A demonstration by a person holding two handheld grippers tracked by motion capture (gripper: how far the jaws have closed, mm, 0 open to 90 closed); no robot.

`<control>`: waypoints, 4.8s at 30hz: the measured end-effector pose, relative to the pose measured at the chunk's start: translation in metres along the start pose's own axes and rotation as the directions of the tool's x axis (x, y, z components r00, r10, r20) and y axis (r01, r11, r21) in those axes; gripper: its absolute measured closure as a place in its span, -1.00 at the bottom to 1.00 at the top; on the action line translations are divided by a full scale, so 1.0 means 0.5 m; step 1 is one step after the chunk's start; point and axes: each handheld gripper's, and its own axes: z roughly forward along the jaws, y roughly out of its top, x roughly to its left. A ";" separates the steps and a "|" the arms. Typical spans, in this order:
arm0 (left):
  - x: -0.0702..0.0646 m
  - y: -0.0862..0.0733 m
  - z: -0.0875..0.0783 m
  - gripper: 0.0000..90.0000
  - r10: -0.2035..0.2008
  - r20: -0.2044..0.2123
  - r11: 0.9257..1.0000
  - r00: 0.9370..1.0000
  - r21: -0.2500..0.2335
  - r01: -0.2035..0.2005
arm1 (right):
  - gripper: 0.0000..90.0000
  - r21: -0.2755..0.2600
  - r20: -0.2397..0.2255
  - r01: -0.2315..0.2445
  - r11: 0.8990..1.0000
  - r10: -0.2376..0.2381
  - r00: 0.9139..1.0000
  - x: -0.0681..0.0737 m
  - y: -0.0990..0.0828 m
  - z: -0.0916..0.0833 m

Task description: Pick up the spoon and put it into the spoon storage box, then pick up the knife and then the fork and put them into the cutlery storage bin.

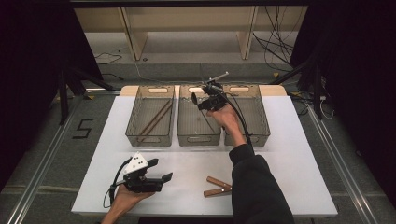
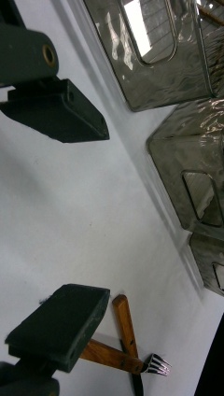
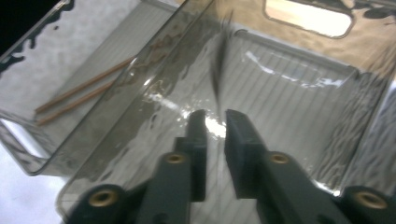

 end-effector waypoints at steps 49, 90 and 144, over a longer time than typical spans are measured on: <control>-0.002 -0.001 0.004 -0.58 -0.001 -0.003 1.000 1.000 0.013 0.001 | -0.21 -0.032 -0.187 0.256 0.966 -0.258 0.948 0.068 -0.278 -0.197; -0.002 0.002 0.009 -0.59 0.002 -0.003 1.000 1.000 0.024 -0.001 | -0.28 0.114 -0.188 0.357 0.927 -0.333 0.924 0.059 -0.440 -0.220; -0.003 -0.002 0.004 -0.59 0.007 -0.003 1.000 1.000 0.024 -0.007 | 0.20 0.255 -0.135 0.554 0.792 -0.539 0.832 0.120 -0.472 -0.167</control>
